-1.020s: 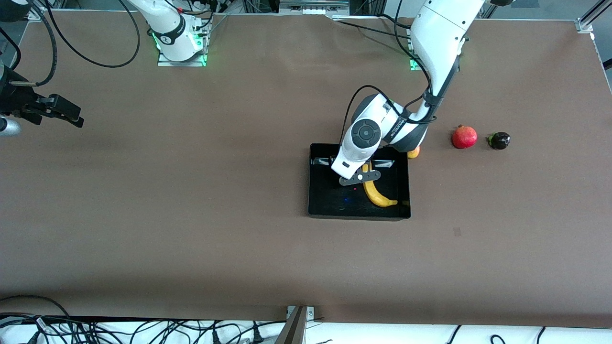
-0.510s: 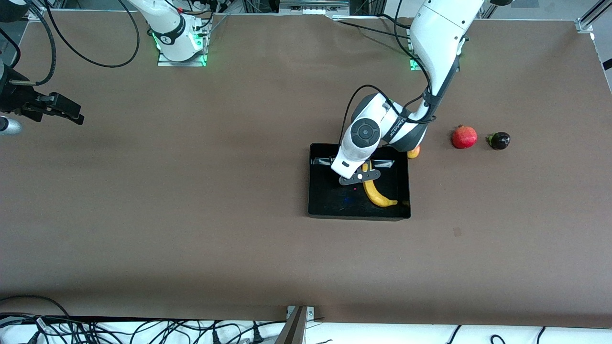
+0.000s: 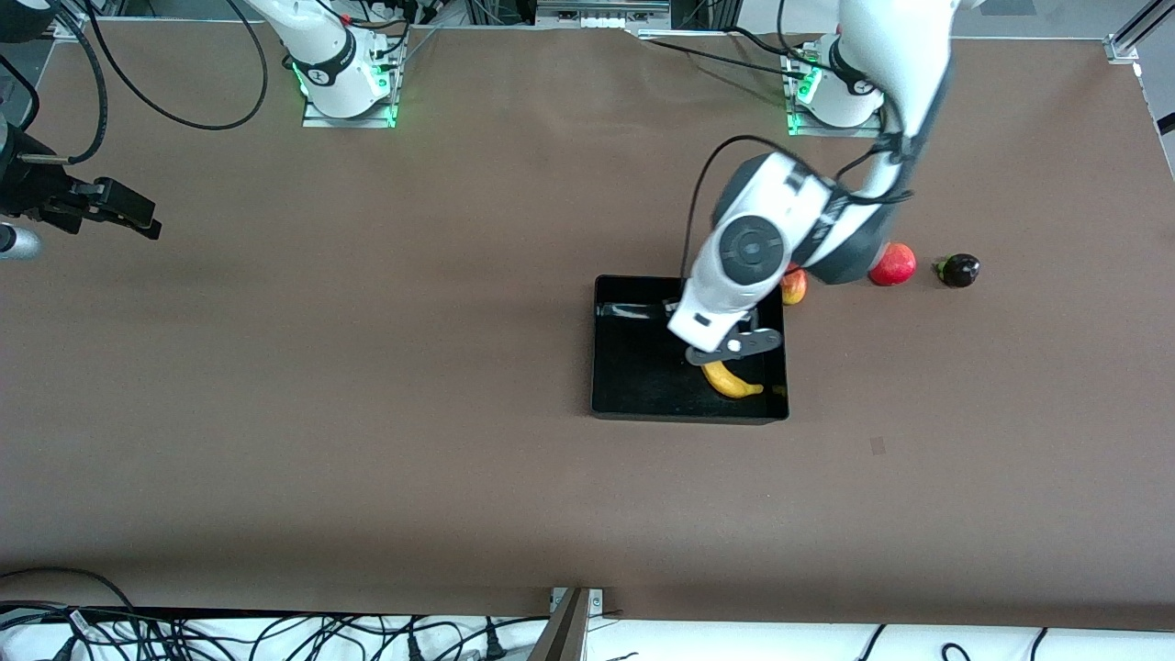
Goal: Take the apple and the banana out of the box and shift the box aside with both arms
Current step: 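Lift the apple out of the tray with the left gripper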
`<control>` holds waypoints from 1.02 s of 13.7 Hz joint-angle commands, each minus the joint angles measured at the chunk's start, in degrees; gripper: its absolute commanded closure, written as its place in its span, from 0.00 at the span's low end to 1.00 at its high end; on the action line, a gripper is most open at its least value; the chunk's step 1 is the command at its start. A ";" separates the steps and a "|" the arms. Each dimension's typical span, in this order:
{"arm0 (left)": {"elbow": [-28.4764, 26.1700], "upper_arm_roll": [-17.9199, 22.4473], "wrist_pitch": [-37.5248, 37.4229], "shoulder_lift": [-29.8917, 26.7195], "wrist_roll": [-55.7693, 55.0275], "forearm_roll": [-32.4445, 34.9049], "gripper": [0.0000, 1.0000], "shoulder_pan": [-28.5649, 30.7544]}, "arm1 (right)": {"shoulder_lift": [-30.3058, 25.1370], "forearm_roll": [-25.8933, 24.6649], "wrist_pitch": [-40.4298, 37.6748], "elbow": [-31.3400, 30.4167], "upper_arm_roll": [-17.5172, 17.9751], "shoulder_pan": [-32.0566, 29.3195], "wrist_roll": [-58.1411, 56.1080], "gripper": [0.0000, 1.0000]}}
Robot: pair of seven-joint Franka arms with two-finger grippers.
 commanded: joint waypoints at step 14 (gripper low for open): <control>-6.69 0.07 12.29 6.37 40.08 5.49 1.00 27.55 | 0.16 0.51 -1.34 1.16 -0.57 0.17 0.11 0.00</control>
